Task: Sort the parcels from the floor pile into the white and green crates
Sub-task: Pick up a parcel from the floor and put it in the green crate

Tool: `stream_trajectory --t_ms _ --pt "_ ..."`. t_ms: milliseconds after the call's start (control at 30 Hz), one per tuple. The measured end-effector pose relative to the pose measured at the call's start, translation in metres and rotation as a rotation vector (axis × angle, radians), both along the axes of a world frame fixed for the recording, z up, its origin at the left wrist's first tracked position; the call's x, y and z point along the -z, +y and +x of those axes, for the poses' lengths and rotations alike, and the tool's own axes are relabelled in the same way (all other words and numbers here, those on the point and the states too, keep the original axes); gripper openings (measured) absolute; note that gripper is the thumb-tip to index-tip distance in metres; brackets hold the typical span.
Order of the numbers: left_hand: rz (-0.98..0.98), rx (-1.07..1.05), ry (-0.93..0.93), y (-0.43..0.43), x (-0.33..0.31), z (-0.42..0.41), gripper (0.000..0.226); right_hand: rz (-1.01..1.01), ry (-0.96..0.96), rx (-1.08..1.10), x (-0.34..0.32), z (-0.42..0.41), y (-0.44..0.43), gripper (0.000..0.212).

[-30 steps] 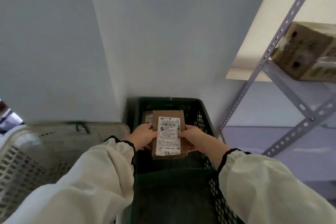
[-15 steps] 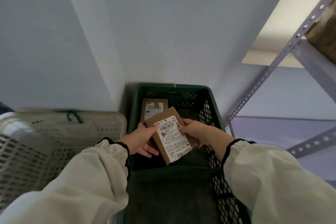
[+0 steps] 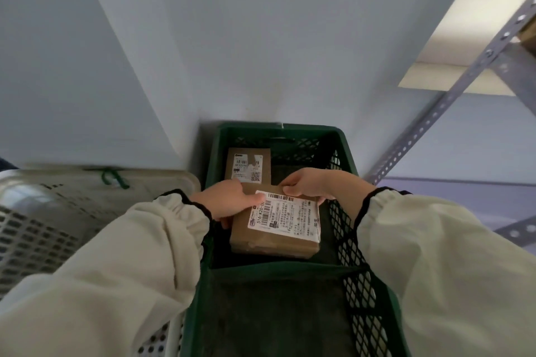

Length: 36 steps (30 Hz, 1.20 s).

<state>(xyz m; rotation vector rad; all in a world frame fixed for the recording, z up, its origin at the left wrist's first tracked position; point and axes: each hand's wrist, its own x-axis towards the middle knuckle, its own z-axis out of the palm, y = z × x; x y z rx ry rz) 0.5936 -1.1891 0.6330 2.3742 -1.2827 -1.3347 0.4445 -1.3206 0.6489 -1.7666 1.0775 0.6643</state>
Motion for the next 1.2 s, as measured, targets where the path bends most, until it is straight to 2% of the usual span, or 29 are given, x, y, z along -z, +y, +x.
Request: stream_trajectory --t_ms 133,333,600,733,867,1067,1200 --pt "0.045 -0.074 0.046 -0.005 -0.002 -0.007 0.064 -0.052 0.014 -0.101 -0.001 0.004 -0.002 0.037" --pt "0.158 -0.034 0.107 -0.015 -0.015 -0.008 0.043 -0.066 0.001 -0.13 0.003 -0.003 -0.003 0.034" --pt "0.273 0.097 -0.143 -0.022 -0.006 -0.005 0.045 -0.137 -0.098 -0.173 0.033 0.009 0.019 0.033" --pt "0.286 0.205 -0.28 -0.024 0.005 -0.018 0.043 -0.186 -0.155 -0.037 0.059 0.011 0.03 0.027" --pt "0.29 0.213 -0.353 -0.02 0.04 -0.029 0.04 -0.224 -0.127 0.132 0.083 0.007 0.038 0.024" --pt "0.257 0.29 -0.473 -0.022 0.054 -0.027 0.034 -0.279 -0.08 0.255 0.095 0.012 0.041 0.048" --pt "0.2 0.34 -0.573 -0.025 0.054 -0.028 0.028 -0.215 -0.012 0.331 0.094 0.003 0.037 0.079"
